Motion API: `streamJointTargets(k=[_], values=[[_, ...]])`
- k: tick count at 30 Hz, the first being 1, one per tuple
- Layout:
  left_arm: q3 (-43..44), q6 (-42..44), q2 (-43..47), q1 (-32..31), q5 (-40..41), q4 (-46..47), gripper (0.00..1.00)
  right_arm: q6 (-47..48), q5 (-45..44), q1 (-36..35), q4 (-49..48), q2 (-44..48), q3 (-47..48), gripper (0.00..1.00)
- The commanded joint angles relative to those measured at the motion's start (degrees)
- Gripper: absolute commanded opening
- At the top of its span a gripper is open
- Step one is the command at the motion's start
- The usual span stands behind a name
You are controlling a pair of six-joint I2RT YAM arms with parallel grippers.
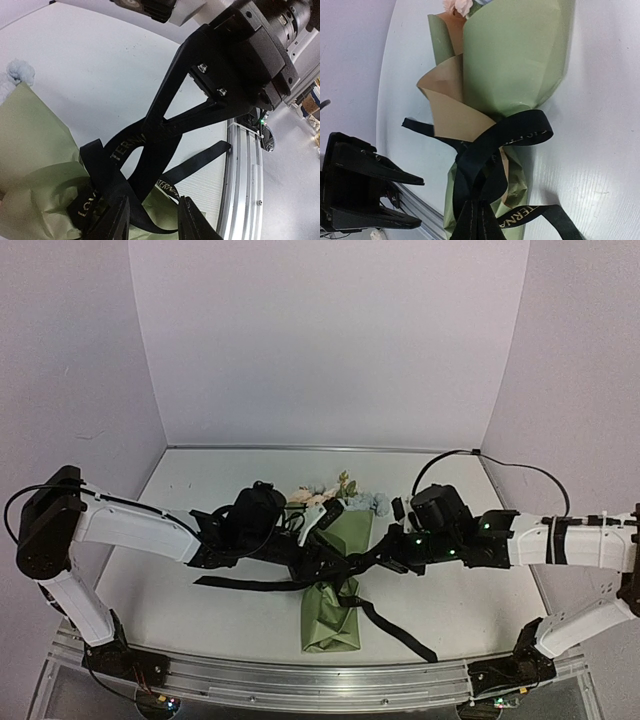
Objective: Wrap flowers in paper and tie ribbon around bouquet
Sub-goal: Cross the half-tied ribbon over the folded bouquet.
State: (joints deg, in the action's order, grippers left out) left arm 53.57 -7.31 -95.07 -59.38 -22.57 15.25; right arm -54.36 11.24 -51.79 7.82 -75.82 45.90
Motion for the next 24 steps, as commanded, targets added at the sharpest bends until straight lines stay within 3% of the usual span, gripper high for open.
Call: streamJointTargets(k=[1, 11, 24], values=[[-2.36, 5.5, 1.63, 1.33, -1.84, 10.7, 0.39, 1.39, 4.06, -0.61, 7.48, -1.89, 6.9, 0.0], [-4.66, 10.07, 3.55, 1.36, -3.7, 12.29, 0.44, -2.91, 7.29, -1.28, 14.78, -8.46, 18.84, 0.0], [-1.77, 9.84, 1.11, 1.36, -5.06, 10.58, 0.52, -5.62, 7.03, -2.3, 15.49, -12.32, 22.41, 0.0]])
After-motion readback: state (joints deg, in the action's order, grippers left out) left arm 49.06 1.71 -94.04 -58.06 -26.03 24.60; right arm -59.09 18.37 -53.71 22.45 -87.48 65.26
